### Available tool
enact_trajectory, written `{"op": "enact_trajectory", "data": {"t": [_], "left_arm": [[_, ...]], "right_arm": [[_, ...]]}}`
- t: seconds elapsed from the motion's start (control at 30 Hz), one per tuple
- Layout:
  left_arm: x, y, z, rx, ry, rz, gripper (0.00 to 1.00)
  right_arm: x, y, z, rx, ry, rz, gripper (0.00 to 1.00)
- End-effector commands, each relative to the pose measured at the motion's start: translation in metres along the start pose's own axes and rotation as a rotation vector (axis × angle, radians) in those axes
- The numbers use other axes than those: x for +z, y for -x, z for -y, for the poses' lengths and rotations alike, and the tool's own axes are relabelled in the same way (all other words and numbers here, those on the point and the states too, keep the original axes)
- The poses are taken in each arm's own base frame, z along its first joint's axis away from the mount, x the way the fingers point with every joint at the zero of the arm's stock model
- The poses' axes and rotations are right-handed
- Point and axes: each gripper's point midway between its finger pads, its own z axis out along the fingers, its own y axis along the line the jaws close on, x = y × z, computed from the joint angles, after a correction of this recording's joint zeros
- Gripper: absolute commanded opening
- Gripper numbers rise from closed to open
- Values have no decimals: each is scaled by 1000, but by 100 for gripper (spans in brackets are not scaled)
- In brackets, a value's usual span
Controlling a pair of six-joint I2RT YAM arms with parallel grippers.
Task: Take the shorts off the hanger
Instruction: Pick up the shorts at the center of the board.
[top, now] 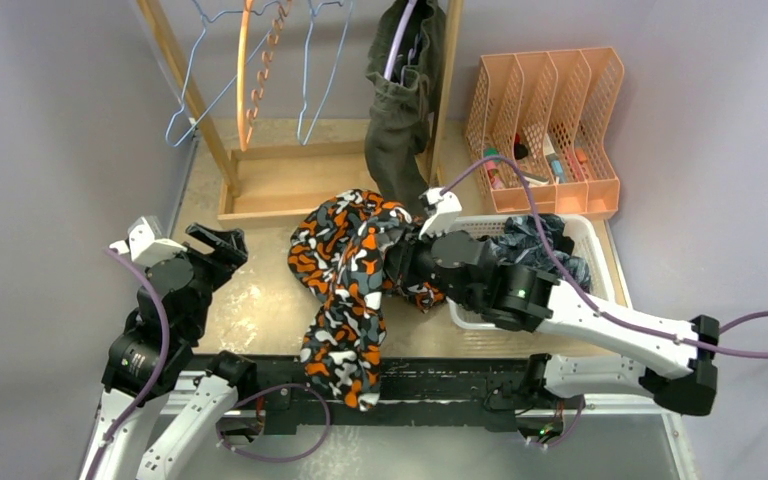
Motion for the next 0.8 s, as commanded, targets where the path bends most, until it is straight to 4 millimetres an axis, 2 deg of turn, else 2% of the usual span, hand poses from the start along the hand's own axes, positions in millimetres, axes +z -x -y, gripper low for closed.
{"op": "enact_trajectory", "data": {"t": [0.0, 0.13, 0.3, 0.33, 0.4, 0.43, 0.5, 0.53, 0.57, 0.67, 0.77], "left_arm": [[0, 7, 8, -24, -28, 23, 75], [0, 7, 9, -21, -28, 21, 75], [-1, 9, 11, -28, -37, 20, 75], [-2, 9, 11, -28, -34, 19, 75], [-4, 11, 10, -30, -34, 23, 75], [-5, 12, 9, -31, -34, 27, 75], [-7, 13, 8, -33, -31, 32, 75], [-8, 15, 7, -33, -30, 36, 75], [-9, 16, 7, -34, -30, 40, 75], [-12, 20, 5, -39, -23, 54, 75], [-15, 27, 3, -45, -16, 78, 74]], "right_arm": [[26, -49, 46, 27, -221, -112, 19], [58, -76, 44, -22, -232, -214, 29], [103, -117, 47, -90, -240, -366, 32], [112, -128, 51, -113, -257, -393, 38], [125, -138, 54, -141, -274, -419, 70], [131, -142, 57, -159, -291, -430, 83], [140, -145, 65, -198, -342, -438, 89], [144, -148, 71, -215, -372, -442, 96], [146, -151, 77, -237, -398, -449, 99], [157, -154, 96, -297, -502, -438, 100], [168, -172, 115, -334, -542, -462, 100]]}}
